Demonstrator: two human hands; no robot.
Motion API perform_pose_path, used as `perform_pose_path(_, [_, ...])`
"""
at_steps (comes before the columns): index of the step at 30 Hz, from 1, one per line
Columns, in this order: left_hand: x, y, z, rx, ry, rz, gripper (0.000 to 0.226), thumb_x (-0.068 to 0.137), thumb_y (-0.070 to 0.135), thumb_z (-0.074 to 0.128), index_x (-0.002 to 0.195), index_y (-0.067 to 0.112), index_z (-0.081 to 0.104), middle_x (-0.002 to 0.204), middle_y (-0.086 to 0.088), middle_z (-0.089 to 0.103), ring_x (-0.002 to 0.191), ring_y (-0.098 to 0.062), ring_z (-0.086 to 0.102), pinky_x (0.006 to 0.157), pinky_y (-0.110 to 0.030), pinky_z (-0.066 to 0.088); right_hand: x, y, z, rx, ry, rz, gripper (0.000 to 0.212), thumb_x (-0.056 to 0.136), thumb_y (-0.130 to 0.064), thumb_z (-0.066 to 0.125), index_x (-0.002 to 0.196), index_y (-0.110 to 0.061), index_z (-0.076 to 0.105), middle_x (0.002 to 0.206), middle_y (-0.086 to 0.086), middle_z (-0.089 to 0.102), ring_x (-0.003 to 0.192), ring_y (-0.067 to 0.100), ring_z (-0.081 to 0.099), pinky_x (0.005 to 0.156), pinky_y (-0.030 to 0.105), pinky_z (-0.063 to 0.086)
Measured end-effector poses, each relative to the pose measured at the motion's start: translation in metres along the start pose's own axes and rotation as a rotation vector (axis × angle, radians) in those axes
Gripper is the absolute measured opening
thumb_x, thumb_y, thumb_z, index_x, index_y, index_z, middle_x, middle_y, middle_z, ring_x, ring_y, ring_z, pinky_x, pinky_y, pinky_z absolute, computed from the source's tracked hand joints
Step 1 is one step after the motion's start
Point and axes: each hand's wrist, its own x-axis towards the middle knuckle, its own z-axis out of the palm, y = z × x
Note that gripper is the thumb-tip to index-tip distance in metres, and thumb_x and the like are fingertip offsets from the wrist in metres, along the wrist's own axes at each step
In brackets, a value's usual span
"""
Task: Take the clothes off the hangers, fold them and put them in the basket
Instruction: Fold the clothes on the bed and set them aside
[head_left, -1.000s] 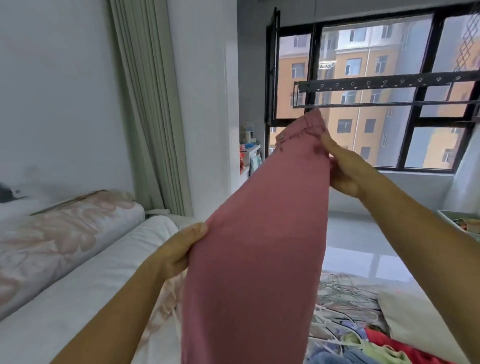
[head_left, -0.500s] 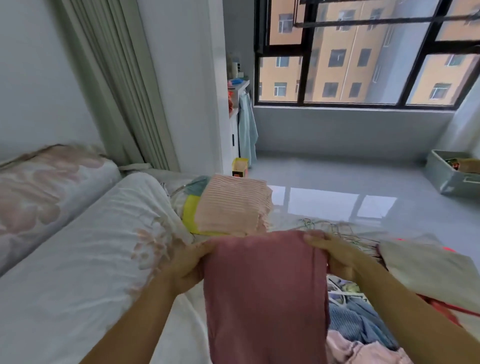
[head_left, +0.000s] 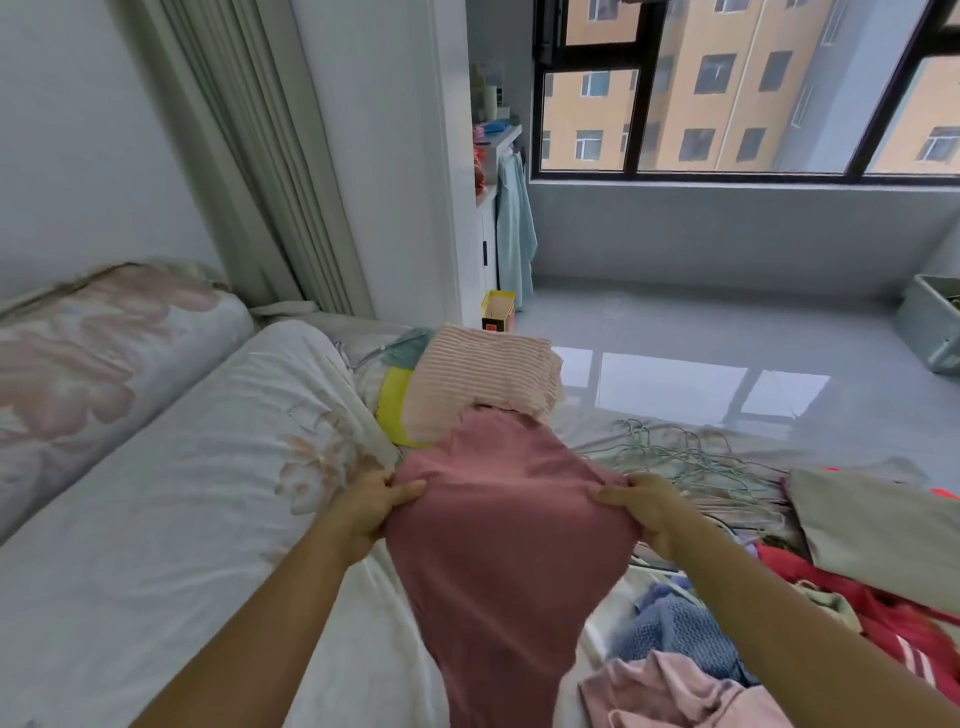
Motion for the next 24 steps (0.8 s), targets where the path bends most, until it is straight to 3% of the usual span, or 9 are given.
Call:
perform_pose_path(4, [-0.003, 0.039, -0.006, -0.226, 0.104, 0.027, 0.031, 0.086, 0.016, 0.064, 0.110, -0.004, 0.061, 0.088, -0.010, 0.067, 0.078, -0.018, 0.063, 0.067, -0.027, 0.052, -0.002, -0.032, -0.010, 0.134, -0.025, -0.103, 0.019, 0.084, -0.001, 0.062, 0.100, 0.010, 0.061, 0.090, 0.020, 0.064, 0.076, 0.027, 0.057, 0.071, 0.037, 0.048])
perform_pose_path(7, [-0.017, 0.059, -0.017, -0.367, -0.037, 0.147, 0.031, 0.081, 0.025, 0.065, 0.101, 0.001, 0.067, 0.090, -0.011, 0.072, 0.075, -0.015, 0.070, 0.063, -0.023, 0.057, -0.008, -0.056, -0.014, 0.244, -0.010, -0.218, 0.020, 0.090, -0.008, 0.058, 0.107, 0.001, 0.062, 0.090, 0.011, 0.063, 0.074, 0.020, 0.055, 0.067, 0.032, 0.046])
perform_pose_path(9, [-0.020, 0.051, -0.022, -0.280, -0.128, 0.143, 0.041, 0.075, 0.023, 0.069, 0.109, 0.000, 0.065, 0.102, -0.014, 0.071, 0.088, -0.020, 0.069, 0.075, -0.027, 0.058, -0.011, -0.054, -0.014, 0.162, -0.084, -0.167, 0.012, 0.091, -0.014, 0.059, 0.102, -0.011, 0.062, 0.088, 0.004, 0.062, 0.077, 0.015, 0.055, 0.068, 0.030, 0.045])
perform_pose_path(11, [-0.010, 0.029, -0.024, -0.139, -0.026, 0.060, 0.039, 0.080, 0.013, 0.067, 0.116, -0.002, 0.061, 0.099, -0.014, 0.070, 0.089, -0.022, 0.065, 0.084, -0.030, 0.054, -0.005, -0.036, -0.006, 0.097, -0.111, -0.048, 0.004, 0.089, -0.007, 0.060, 0.092, -0.008, 0.061, 0.081, 0.007, 0.059, 0.072, 0.017, 0.053, 0.067, 0.030, 0.044])
perform_pose_path(13, [0.007, 0.006, -0.025, -0.114, 0.076, -0.014, 0.034, 0.085, 0.006, 0.062, 0.118, -0.002, 0.059, 0.091, -0.011, 0.068, 0.083, -0.021, 0.062, 0.078, -0.028, 0.052, 0.005, -0.018, 0.009, 0.131, -0.082, 0.045, 0.005, 0.087, -0.001, 0.060, 0.083, -0.004, 0.060, 0.076, 0.010, 0.057, 0.066, 0.019, 0.051, 0.062, 0.029, 0.043])
perform_pose_path(14, [0.014, 0.000, -0.024, -0.136, 0.084, -0.041, 0.033, 0.086, 0.004, 0.061, 0.119, -0.003, 0.059, 0.090, -0.011, 0.067, 0.081, -0.020, 0.061, 0.075, -0.028, 0.051, 0.009, -0.014, 0.017, 0.163, -0.070, 0.058, 0.003, 0.086, 0.000, 0.060, 0.086, -0.002, 0.061, 0.077, 0.011, 0.058, 0.066, 0.020, 0.052, 0.061, 0.029, 0.043])
perform_pose_path(17, [0.036, 0.001, -0.029, -0.260, 0.106, -0.046, 0.032, 0.088, 0.002, 0.058, 0.119, -0.004, 0.056, 0.089, -0.010, 0.066, 0.081, -0.019, 0.060, 0.077, -0.028, 0.050, 0.025, -0.024, 0.033, 0.191, -0.063, -0.042, 0.031, 0.086, 0.001, 0.059, 0.114, -0.012, 0.056, 0.092, 0.006, 0.060, 0.075, 0.017, 0.056, 0.063, 0.030, 0.045])
perform_pose_path(20, [0.046, 0.032, -0.039, -0.366, 0.136, 0.054, 0.016, 0.089, 0.013, 0.059, 0.100, 0.003, 0.064, 0.078, -0.005, 0.071, 0.080, -0.015, 0.060, 0.072, -0.025, 0.053, 0.033, -0.050, 0.042, 0.155, -0.034, -0.206, 0.039, 0.090, 0.002, 0.053, 0.122, -0.021, 0.051, 0.099, 0.009, 0.060, 0.075, 0.018, 0.056, 0.063, 0.030, 0.048])
perform_pose_path(24, [0.032, 0.073, -0.053, -0.412, 0.172, 0.247, 0.018, 0.092, 0.024, 0.056, 0.094, 0.008, 0.065, 0.094, -0.002, 0.068, 0.088, -0.010, 0.061, 0.086, -0.023, 0.049, 0.028, -0.083, 0.047, 0.148, 0.009, -0.379, 0.036, 0.096, -0.010, 0.047, 0.126, -0.029, 0.051, 0.106, 0.001, 0.060, 0.084, 0.019, 0.059, 0.072, 0.034, 0.050])
